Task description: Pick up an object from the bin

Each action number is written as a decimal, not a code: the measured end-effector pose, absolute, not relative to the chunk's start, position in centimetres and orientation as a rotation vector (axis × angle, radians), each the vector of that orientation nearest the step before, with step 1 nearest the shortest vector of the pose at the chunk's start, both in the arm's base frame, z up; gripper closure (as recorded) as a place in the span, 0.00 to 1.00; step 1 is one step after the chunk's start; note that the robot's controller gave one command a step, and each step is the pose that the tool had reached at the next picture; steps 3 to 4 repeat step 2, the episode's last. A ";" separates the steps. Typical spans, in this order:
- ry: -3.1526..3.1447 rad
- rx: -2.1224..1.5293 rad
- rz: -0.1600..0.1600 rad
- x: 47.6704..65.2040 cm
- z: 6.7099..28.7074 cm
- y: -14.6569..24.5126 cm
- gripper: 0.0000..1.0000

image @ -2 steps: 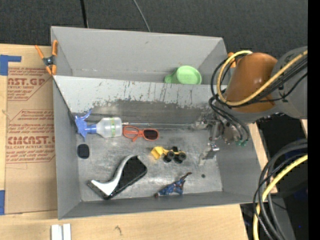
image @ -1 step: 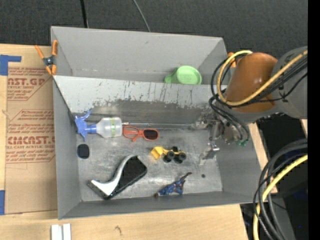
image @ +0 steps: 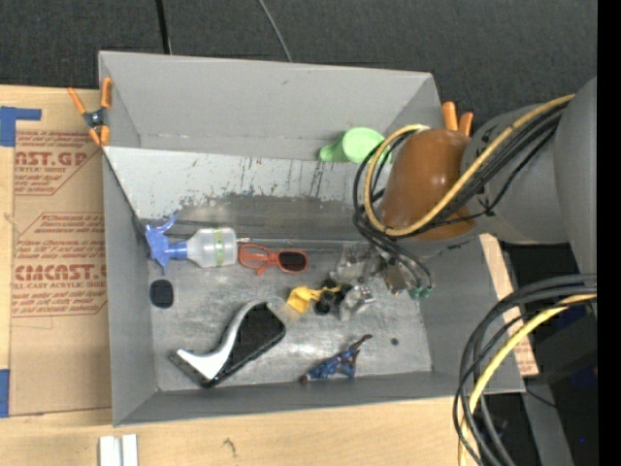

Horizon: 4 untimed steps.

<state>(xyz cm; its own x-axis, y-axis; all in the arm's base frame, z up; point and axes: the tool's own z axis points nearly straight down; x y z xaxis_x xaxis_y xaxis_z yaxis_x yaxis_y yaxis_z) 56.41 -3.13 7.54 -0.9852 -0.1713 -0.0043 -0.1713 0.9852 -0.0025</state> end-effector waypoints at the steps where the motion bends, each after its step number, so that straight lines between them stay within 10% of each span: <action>1: 3.125 -0.270 -0.004 56.4 7.5 -3.1 1.00; 2: 3.118 -0.294 -0.003 57.7 23.8 -4.1 1.00; 4: 3.118 -0.294 -0.003 57.7 23.8 -4.1 1.00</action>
Offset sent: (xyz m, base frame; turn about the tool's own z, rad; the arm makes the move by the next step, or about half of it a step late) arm 0.0104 -0.0097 0.1593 -0.0157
